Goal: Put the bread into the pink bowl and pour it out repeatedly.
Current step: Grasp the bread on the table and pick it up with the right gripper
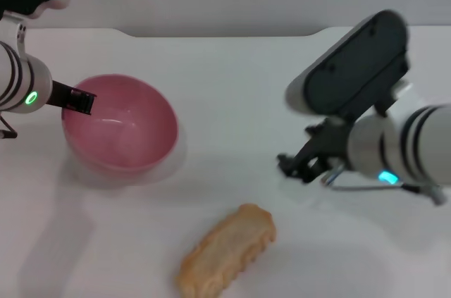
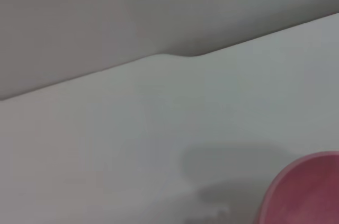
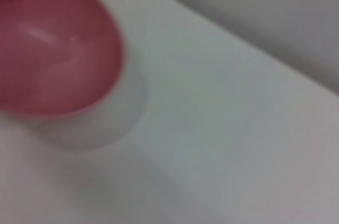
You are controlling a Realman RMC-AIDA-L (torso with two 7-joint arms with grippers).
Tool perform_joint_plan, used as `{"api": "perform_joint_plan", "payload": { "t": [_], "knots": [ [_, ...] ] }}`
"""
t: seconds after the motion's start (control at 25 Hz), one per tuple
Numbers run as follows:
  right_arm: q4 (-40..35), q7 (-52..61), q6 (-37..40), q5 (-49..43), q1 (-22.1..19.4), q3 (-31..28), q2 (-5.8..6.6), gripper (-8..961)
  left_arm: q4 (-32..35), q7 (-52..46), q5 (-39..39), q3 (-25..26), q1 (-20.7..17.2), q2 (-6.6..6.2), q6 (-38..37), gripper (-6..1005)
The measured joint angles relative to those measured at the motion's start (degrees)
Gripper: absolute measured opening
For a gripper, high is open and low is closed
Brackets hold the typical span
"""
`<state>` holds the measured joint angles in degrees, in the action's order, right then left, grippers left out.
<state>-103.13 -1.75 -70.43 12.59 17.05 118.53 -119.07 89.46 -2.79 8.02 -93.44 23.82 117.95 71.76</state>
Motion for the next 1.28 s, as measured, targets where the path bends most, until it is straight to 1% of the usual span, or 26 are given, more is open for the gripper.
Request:
{"api": "perform_joint_plan", "payload": {
  "t": [0.04, 0.2, 0.32, 0.44, 0.64, 0.92, 1.28],
  "knots": [
    [0.0, 0.0, 0.0, 0.0, 0.0, 0.0, 0.0, 601, -0.19, 0.01, 0.05, 0.14, 0.04, 0.0, -0.16, 48],
    [1.37, 2.15, 0.89, 3.61, 1.23, 4.23, -0.06, 601, -0.66, 0.07, 0.23, 0.28, 0.17, 0.0, -0.91, 49],
    [2.82, 2.15, 2.65, 8.71, 1.64, 5.08, -0.01, 601, -1.25, 0.07, 0.28, 0.31, 0.33, 0.0, -1.59, 49],
    [4.41, 1.94, 3.86, 10.85, 1.73, 5.42, 0.0, 602, -1.85, 0.07, 0.36, 0.32, 0.5, 0.0, -2.08, 49],
    [7.7, 2.2, 4.75, 11.05, 2.09, 6.06, -0.09, 601, -2.46, 0.07, 0.42, 0.36, 0.78, 0.01, -2.39, 49],
    [9.07, 2.46, 4.53, 10.64, 2.15, 5.2, -0.04, 602, -3.28, 0.07, 0.18, 0.19, 1.4, 0.0, -2.86, 49],
    [13.11, 2.89, 5.57, 10.51, 3.72, 5.03, 0.06, 601, -3.42, 0.36, 0.17, -0.22, 1.58, 0.0, -3.03, 48]
  ]
}}
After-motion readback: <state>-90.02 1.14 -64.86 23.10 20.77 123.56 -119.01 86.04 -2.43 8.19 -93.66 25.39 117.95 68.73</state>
